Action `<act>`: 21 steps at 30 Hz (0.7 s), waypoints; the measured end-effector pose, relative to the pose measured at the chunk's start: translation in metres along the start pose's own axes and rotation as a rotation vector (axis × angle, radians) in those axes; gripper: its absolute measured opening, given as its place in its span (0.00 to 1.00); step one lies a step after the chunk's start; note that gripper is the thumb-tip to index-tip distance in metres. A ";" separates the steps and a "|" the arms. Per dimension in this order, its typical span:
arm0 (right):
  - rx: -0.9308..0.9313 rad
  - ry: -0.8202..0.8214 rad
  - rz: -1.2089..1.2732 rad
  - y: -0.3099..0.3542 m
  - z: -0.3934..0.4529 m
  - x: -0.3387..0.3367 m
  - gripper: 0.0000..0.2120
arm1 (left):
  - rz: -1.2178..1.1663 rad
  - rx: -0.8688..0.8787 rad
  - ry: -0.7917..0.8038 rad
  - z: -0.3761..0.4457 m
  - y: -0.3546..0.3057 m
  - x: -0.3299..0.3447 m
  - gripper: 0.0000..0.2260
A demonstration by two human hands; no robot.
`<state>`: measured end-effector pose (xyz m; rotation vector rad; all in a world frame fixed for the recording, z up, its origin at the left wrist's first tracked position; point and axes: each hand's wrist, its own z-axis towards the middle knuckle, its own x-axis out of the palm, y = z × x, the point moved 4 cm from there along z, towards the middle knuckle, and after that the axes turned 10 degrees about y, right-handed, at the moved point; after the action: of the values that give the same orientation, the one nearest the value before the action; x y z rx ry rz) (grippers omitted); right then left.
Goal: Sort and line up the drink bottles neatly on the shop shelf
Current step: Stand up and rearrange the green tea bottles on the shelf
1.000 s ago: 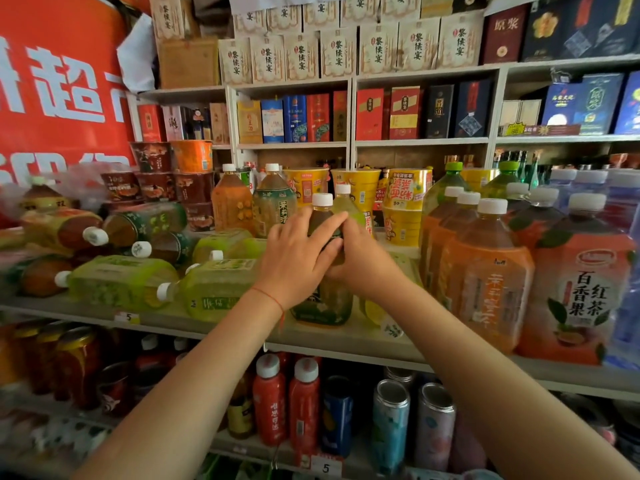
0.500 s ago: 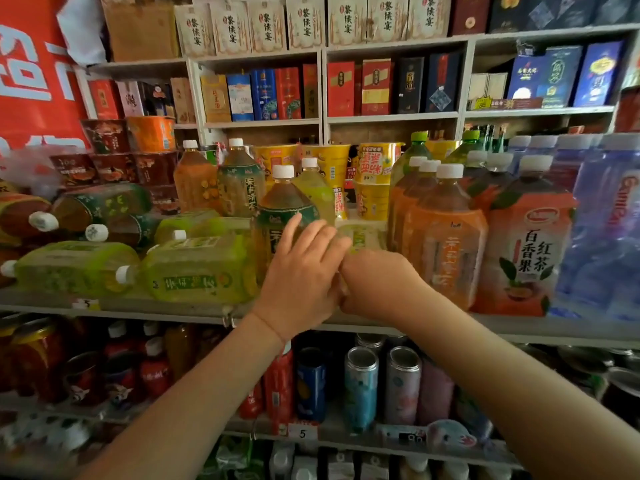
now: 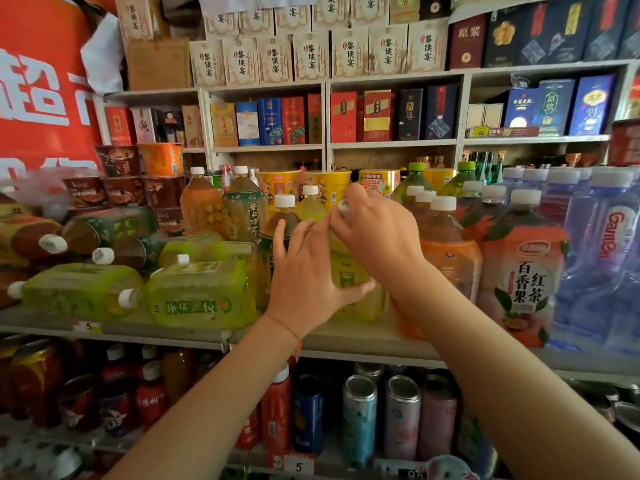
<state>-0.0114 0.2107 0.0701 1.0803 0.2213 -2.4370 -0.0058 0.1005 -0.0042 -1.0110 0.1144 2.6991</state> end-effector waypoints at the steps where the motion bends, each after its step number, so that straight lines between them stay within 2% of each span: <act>1: 0.003 0.012 -0.027 0.001 0.004 0.001 0.12 | 0.018 -0.014 -0.001 0.001 0.001 0.000 0.46; 4: 0.038 0.092 -0.152 0.000 0.022 0.007 0.13 | 0.052 -0.014 0.000 0.002 0.006 0.002 0.41; 7: 0.202 0.117 -0.046 -0.016 0.040 0.011 0.15 | 0.089 -0.008 -0.016 -0.004 0.014 0.003 0.38; 8: 0.236 0.120 -0.036 -0.020 0.043 0.014 0.15 | 0.109 -0.044 -0.030 -0.008 0.019 0.002 0.38; 10: 0.261 0.122 -0.067 -0.025 0.046 0.019 0.13 | 0.129 -0.224 -0.034 -0.017 0.034 -0.003 0.41; 12: 0.247 0.154 -0.107 -0.027 0.045 0.024 0.14 | 0.116 -0.421 0.051 -0.022 0.046 -0.007 0.48; 15: 0.209 0.217 -0.149 -0.031 0.048 0.029 0.15 | 0.178 -0.464 0.181 -0.016 0.048 -0.011 0.52; 21: 0.279 0.138 -0.048 -0.033 0.051 0.034 0.10 | -0.178 -0.413 0.261 0.000 0.052 0.000 0.50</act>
<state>-0.0808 0.2109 0.0786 1.3795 -0.0531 -2.4891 -0.0197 0.0500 -0.0046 -1.4102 -0.4810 2.4665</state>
